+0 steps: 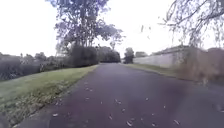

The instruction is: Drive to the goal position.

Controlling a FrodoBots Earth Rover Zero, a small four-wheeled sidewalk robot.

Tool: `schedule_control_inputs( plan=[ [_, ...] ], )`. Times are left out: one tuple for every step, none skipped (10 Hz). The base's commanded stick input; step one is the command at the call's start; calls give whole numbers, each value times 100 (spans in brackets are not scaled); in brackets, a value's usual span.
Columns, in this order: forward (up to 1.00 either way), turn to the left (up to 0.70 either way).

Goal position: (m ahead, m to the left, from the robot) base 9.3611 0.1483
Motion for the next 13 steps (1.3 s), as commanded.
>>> schedule_control_inputs(
  plan=[
    [85, 0],
    [85, 0],
    [85, 0],
    [85, 0],
    [85, 0],
    [85, 0],
    [85, -1],
    [85, -3],
    [85, -17],
    [85, -24],
    [85, -32],
    [85, -34],
    [85, -34]
  ],
)
